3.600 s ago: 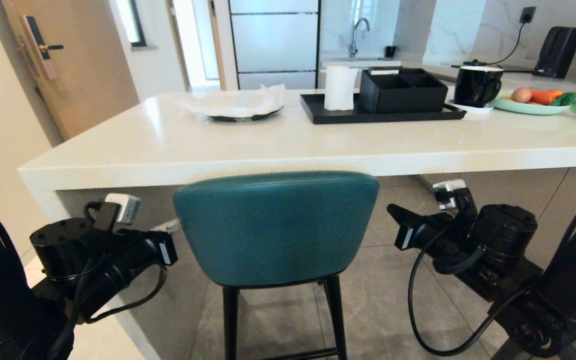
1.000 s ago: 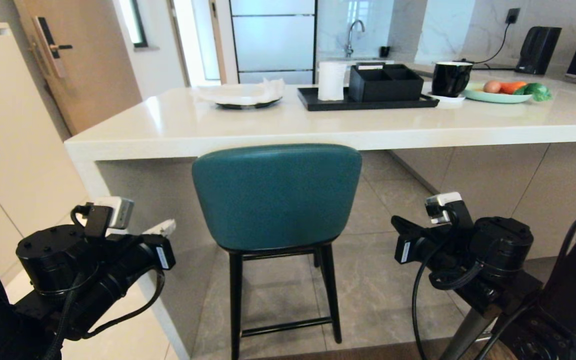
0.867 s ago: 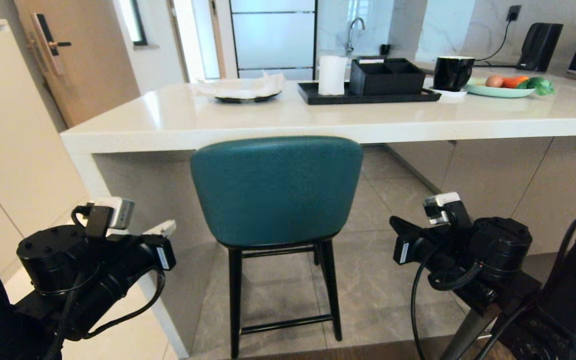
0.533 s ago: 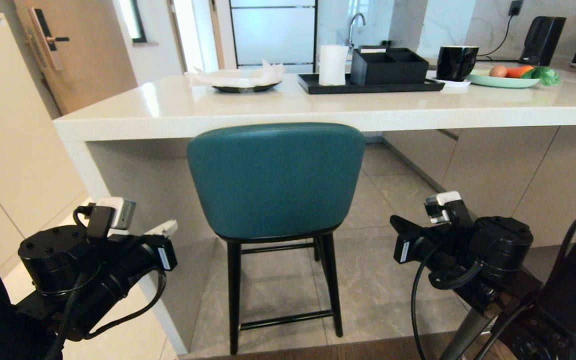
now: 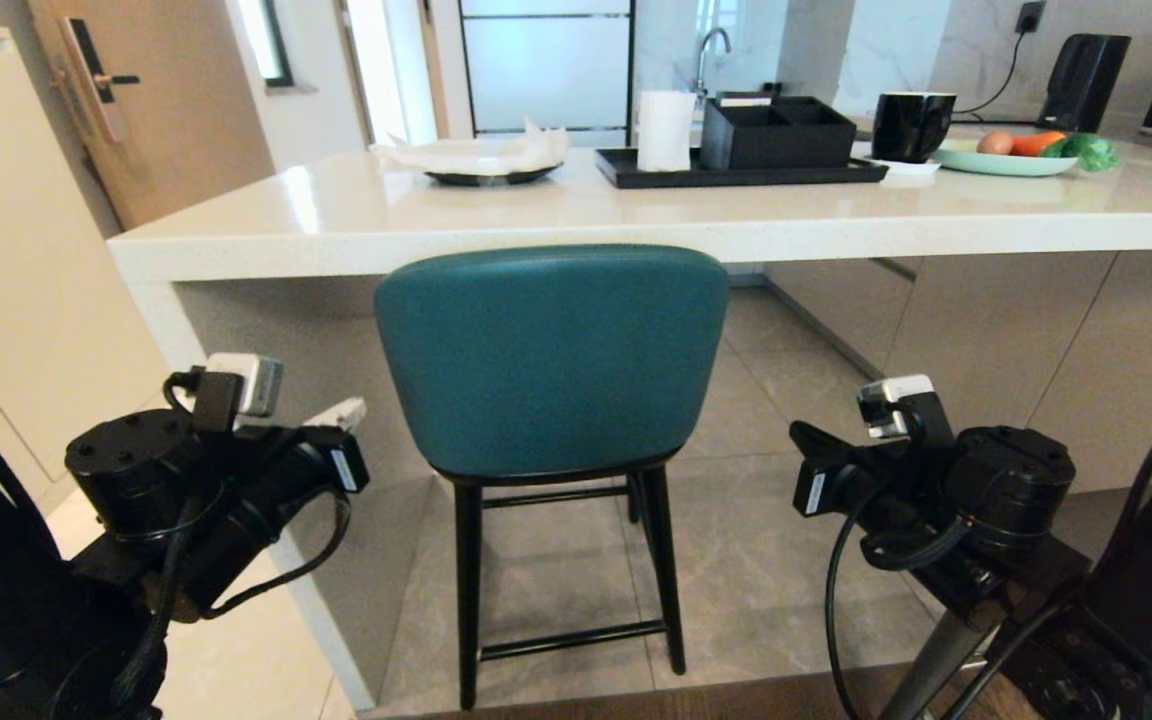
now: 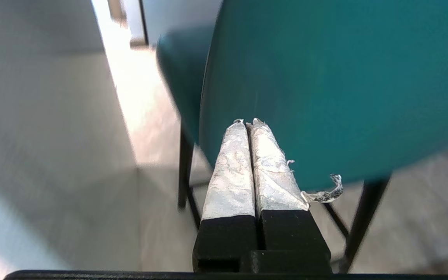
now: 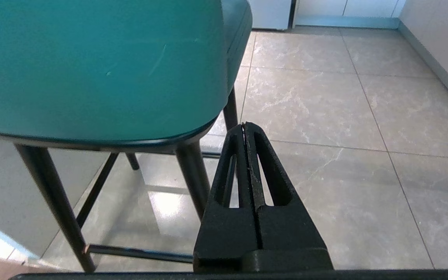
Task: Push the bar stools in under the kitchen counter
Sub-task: Pull the blue chair out from under the dining table
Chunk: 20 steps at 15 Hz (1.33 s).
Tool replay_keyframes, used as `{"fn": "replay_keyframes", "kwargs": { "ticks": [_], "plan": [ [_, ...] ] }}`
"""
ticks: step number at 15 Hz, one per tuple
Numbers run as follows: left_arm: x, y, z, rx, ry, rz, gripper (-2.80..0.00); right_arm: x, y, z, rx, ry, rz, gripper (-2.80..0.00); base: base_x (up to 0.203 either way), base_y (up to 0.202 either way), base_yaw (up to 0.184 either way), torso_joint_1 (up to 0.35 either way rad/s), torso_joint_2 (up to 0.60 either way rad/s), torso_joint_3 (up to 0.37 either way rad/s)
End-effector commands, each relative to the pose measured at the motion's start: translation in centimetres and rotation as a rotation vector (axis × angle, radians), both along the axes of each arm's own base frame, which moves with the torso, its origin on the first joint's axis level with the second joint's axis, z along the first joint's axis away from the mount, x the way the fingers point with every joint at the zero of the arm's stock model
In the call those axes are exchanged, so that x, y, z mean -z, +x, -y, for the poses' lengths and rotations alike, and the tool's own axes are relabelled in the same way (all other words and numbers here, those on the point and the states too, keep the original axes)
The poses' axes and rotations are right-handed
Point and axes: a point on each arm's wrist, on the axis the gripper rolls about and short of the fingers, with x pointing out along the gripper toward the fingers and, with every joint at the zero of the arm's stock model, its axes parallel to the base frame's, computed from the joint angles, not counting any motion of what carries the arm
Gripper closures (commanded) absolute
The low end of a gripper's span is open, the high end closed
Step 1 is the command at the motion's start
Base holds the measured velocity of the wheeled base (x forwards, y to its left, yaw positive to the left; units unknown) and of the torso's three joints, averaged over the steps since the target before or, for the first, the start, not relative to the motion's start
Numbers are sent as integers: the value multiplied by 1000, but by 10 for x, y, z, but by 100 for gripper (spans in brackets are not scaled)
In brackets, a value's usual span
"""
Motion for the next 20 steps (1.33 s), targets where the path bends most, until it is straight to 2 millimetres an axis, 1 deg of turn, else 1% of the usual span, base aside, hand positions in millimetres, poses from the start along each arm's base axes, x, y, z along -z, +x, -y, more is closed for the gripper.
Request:
{"fn": "replay_keyframes", "kwargs": {
  "ticks": [1,2,4,5,6,8,10,13,16,18,20],
  "plan": [
    [3,23,2,-7,-6,26,0,0,7,8,30,0,10,0,0,0,0,0,0,0],
    [5,29,0,-15,-6,28,0,1,14,18,61,-1,13,0,0,0,0,0,0,0],
    [11,39,-6,-26,-5,22,0,-4,39,41,106,14,66,0,0,0,0,0,0,0],
    [12,43,-10,-26,-5,25,0,-6,48,48,97,17,87,0,0,0,0,0,0,0],
    [14,49,-14,-29,-5,30,0,-7,55,50,88,18,101,0,0,0,0,0,0,0],
    [13,61,-17,-39,-7,48,0,-8,70,49,82,25,133,0,0,0,0,0,0,0],
    [10,71,-16,-35,-8,55,0,-11,85,43,70,30,159,0,0,0,0,0,0,0],
    [7,84,-14,-34,-9,56,0,-15,105,28,42,35,181,0,0,0,0,0,0,0],
    [2,91,-13,-34,-8,55,0,-14,131,14,22,35,212,0,0,0,0,0,0,0],
    [1,93,-13,-32,-9,61,0,-14,141,-5,-15,38,209,0,0,0,0,0,0,0],
    [2,93,-10,-26,-9,58,0,-8,147,-24,-45,38,198,0,0,0,0,0,0,0]
  ]
}}
